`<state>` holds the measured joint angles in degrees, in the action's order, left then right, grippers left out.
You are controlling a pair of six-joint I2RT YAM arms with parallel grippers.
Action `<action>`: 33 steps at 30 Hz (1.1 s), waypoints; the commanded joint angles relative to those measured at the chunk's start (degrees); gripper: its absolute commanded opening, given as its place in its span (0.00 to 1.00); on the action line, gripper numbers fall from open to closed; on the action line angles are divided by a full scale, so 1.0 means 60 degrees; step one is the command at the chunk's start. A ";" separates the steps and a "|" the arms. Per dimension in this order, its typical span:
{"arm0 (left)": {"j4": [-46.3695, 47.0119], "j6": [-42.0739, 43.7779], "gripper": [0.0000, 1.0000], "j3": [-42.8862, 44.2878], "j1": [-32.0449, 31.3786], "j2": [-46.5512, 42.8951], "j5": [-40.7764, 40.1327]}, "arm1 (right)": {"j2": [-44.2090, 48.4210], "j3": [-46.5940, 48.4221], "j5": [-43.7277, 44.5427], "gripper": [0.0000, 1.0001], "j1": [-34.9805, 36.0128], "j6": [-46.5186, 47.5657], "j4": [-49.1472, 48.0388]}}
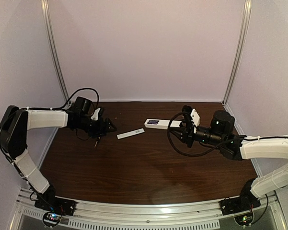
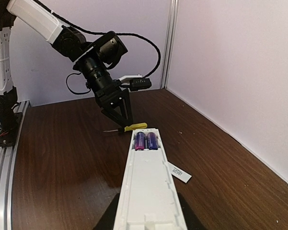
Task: Unload the batteries from the remote control
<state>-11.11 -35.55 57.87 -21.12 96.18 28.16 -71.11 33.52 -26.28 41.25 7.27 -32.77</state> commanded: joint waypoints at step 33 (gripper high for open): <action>0.1163 0.7788 0.97 -0.0939 -0.2747 -0.4445 0.2334 | -0.0454 0.1574 -0.4012 0.00 0.0253 0.0263 0.1929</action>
<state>-9.54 5.82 53.95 -37.08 69.34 33.17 -74.24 40.38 -47.09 42.15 8.73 -21.04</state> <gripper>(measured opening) 0.974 0.308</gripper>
